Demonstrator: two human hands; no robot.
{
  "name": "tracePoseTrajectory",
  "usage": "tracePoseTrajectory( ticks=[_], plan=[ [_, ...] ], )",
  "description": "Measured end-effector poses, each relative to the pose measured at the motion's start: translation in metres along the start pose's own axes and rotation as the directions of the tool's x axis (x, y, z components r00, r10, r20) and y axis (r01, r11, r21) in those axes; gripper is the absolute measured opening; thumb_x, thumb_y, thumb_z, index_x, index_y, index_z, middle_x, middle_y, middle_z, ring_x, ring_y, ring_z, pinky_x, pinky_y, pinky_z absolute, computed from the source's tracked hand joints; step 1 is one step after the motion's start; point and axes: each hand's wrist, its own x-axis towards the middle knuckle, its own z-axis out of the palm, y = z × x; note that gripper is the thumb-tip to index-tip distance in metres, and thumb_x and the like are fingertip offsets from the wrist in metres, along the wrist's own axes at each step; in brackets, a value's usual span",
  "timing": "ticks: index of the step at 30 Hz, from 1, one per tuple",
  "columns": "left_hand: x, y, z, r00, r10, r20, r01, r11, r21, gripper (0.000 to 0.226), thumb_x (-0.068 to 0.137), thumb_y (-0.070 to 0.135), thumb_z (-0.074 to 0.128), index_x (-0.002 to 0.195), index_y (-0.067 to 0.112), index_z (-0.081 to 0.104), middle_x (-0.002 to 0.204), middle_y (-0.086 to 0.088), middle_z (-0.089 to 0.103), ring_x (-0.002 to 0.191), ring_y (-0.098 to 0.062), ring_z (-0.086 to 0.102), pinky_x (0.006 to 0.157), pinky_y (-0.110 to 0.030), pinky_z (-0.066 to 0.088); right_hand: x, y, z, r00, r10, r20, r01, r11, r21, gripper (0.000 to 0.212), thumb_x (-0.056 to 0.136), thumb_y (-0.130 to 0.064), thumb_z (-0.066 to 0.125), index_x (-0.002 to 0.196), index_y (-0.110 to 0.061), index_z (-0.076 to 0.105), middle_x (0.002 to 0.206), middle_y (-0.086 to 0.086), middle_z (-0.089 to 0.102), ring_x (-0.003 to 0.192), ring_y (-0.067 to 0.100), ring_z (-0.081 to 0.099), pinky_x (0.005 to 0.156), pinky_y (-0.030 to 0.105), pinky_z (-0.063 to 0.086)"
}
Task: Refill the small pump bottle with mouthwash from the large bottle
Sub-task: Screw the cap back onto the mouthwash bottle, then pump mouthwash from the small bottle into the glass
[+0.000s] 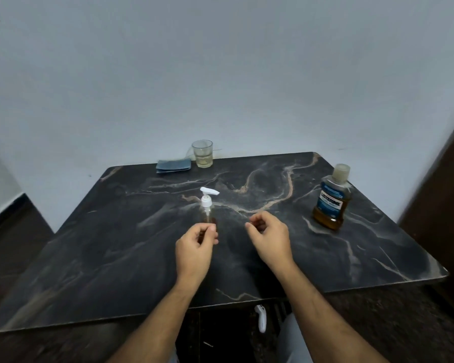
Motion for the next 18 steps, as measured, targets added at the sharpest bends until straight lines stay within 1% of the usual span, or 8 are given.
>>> tracePoseTrajectory(
  ticks=[2, 4, 6, 8, 10, 12, 15, 18],
  plan=[
    [0.006, -0.005, -0.023, 0.998, -0.025, -0.063, 0.026, 1.0, 0.011, 0.012, 0.093, 0.023, 0.062, 0.086, 0.029, 0.07, 0.075, 0.008, 0.074, 0.072, -0.006, 0.072, 0.07, -0.038, 0.057, 0.002, -0.008, 0.015, 0.997, 0.023, 0.07, -0.025, 0.999, 0.04, 0.006, 0.084, -0.017, 0.071, 0.089, -0.019, 0.068, 0.083, -0.008, 0.067, 0.079, 0.006, 0.063, 0.075, 0.021, 0.05],
    [0.017, -0.007, -0.041, 0.993, -0.047, -0.111, 0.048, 0.999, 0.012, 0.013, 0.095, 0.021, 0.061, 0.088, 0.03, 0.069, 0.078, 0.005, 0.074, 0.073, -0.005, 0.071, 0.07, -0.038, 0.058, 0.006, -0.012, 0.025, 0.993, 0.052, 0.103, -0.057, 0.997, 0.051, 0.007, 0.085, -0.016, 0.069, 0.091, -0.019, 0.068, 0.084, -0.009, 0.066, 0.08, 0.004, 0.062, 0.074, 0.018, 0.048],
    [0.032, -0.008, -0.052, 0.989, -0.072, -0.131, 0.074, 0.997, 0.006, 0.015, 0.095, 0.018, 0.06, 0.09, 0.03, 0.067, 0.083, 0.003, 0.073, 0.076, -0.006, 0.071, 0.068, -0.036, 0.058, 0.013, -0.013, 0.031, 0.99, 0.088, 0.113, -0.095, 0.994, 0.054, 0.007, 0.086, -0.016, 0.067, 0.091, -0.02, 0.068, 0.082, -0.011, 0.066, 0.078, 0.001, 0.061, 0.068, 0.01, 0.043],
    [0.054, -0.008, -0.055, 0.988, -0.103, -0.119, 0.103, 0.995, -0.006, 0.013, 0.095, 0.015, 0.06, 0.094, 0.027, 0.066, 0.088, 0.002, 0.073, 0.081, -0.008, 0.072, 0.065, -0.033, 0.058, 0.027, -0.012, 0.037, 0.986, 0.124, 0.115, -0.131, 0.99, 0.06, 0.006, 0.087, -0.015, 0.067, 0.091, -0.02, 0.067, 0.08, -0.012, 0.066, 0.075, 0.0, 0.06, 0.064, 0.008, 0.04],
    [0.084, -0.01, -0.054, 0.988, -0.128, -0.083, 0.128, 0.992, -0.009, 0.012, 0.094, 0.016, 0.062, 0.103, 0.023, 0.066, 0.096, 0.002, 0.073, 0.088, -0.009, 0.071, 0.067, -0.031, 0.059, 0.046, -0.01, 0.042, 0.983, 0.146, 0.111, -0.155, 0.985, 0.077, 0.008, 0.086, -0.015, 0.068, 0.091, -0.02, 0.066, 0.08, -0.011, 0.066, 0.074, 0.002, 0.06, 0.068, 0.016, 0.043],
    [0.122, -0.012, -0.049, 0.988, -0.145, -0.049, 0.145, 0.989, -0.02, 0.019, 0.094, 0.017, 0.063, 0.112, 0.022, 0.065, 0.107, -0.001, 0.071, 0.095, -0.011, 0.069, 0.074, -0.032, 0.059, 0.073, -0.009, 0.049, 0.979, 0.167, 0.114, -0.177, 0.98, 0.089, 0.011, 0.086, -0.014, 0.068, 0.092, -0.022, 0.064, 0.081, -0.009, 0.066, 0.076, 0.01, 0.062, 0.072, 0.025, 0.049],
    [0.179, -0.014, -0.035, 0.987, -0.159, 0.004, 0.159, 0.987, -0.004, 0.038, 0.092, 0.015, 0.066, 0.129, 0.016, 0.058, 0.121, -0.001, 0.066, 0.107, -0.012, 0.064, 0.089, -0.037, 0.058, 0.118, -0.008, 0.061, 0.969, 0.192, 0.158, -0.208, 0.974, 0.09, 0.016, 0.088, -0.018, 0.068, 0.102, -0.022, 0.061, 0.092, -0.005, 0.068, 0.086, 0.013, 0.065, 0.078, 0.032, 0.056],
    [0.233, -0.02, -0.015, 0.978, -0.195, 0.074, 0.196, 0.98, -0.014, 0.059, 0.087, 0.016, 0.072, 0.141, 0.015, 0.048, 0.137, -0.004, 0.058, 0.118, -0.016, 0.059, 0.102, -0.042, 0.051, 0.167, -0.003, 0.083, 0.953, 0.207, 0.223, -0.233, 0.967, 0.099, 0.029, 0.088, -0.022, 0.069, 0.115, -0.02, 0.059, 0.102, -0.004, 0.066, 0.095, 0.016, 0.065, 0.086, 0.038, 0.057]
  ],
)
